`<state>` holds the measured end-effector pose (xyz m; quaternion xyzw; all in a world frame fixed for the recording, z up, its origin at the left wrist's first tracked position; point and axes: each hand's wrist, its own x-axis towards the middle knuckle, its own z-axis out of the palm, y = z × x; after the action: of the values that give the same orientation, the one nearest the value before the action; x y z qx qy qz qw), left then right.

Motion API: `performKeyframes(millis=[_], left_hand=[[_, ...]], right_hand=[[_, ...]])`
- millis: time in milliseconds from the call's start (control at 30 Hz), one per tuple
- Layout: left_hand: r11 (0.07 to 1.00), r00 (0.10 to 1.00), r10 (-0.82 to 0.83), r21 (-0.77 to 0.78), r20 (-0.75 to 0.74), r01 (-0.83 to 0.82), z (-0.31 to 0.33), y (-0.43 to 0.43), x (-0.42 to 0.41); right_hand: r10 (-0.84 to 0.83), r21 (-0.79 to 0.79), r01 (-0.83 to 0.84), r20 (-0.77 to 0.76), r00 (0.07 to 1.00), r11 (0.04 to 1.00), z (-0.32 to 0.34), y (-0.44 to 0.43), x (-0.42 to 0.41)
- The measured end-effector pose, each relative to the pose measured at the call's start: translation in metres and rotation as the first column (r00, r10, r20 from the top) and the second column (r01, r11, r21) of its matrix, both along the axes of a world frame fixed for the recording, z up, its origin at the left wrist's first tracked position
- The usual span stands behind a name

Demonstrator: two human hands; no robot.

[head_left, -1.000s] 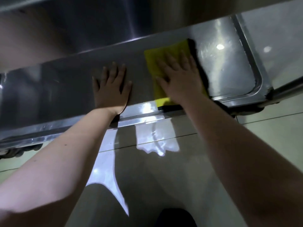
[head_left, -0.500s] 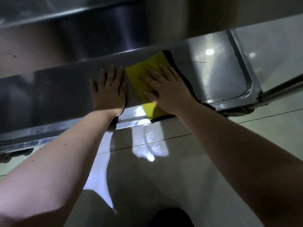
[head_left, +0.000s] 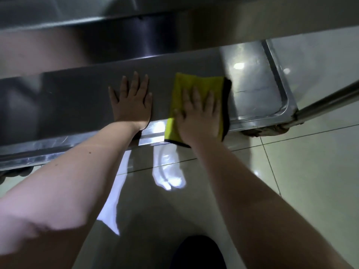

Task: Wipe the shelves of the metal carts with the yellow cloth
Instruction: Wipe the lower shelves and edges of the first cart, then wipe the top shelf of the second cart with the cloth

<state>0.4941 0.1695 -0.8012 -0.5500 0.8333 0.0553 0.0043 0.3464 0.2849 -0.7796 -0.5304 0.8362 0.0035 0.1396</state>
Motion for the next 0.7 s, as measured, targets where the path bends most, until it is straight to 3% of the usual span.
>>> performKeyframes(millis=[67,133,200,267,367,500,700], left_hand=[[0.999,0.999,-0.018,0.029,-0.05,0.019,0.006,-0.001,0.003],[0.997,0.981,0.009,0.076,-0.196,0.006,0.014,0.002,0.005],[0.994,0.934,0.039,0.109,-0.356,0.0,0.019,0.02,0.007],[0.989,0.89,0.004,0.134,-0.456,0.064,0.022,0.046,0.008],[0.971,0.869,0.003,0.209,-0.494,0.115,0.031,0.079,0.004],[0.932,0.796,0.214,0.363,-0.567,0.008,0.043,0.101,0.015],[0.926,0.874,0.13,0.371,-0.468,0.061,0.064,0.088,0.09]], right_hand=[[0.014,0.033,-0.016,0.061,0.998,0.999,0.006,-0.005,0.025],[-0.035,-0.01,0.036,0.123,0.992,0.999,0.017,-0.015,0.019],[-0.023,-0.079,0.032,0.103,0.994,0.996,0.025,-0.03,0.001],[0.009,-0.047,-0.004,0.102,0.995,0.999,0.031,-0.05,-0.011],[-0.019,0.038,0.015,0.118,0.993,0.999,0.039,-0.069,-0.008],[0.065,-0.092,-0.058,0.071,0.995,0.994,0.068,-0.043,0.017],[0.319,-0.249,-0.238,0.364,0.875,0.939,0.134,0.022,0.076]])
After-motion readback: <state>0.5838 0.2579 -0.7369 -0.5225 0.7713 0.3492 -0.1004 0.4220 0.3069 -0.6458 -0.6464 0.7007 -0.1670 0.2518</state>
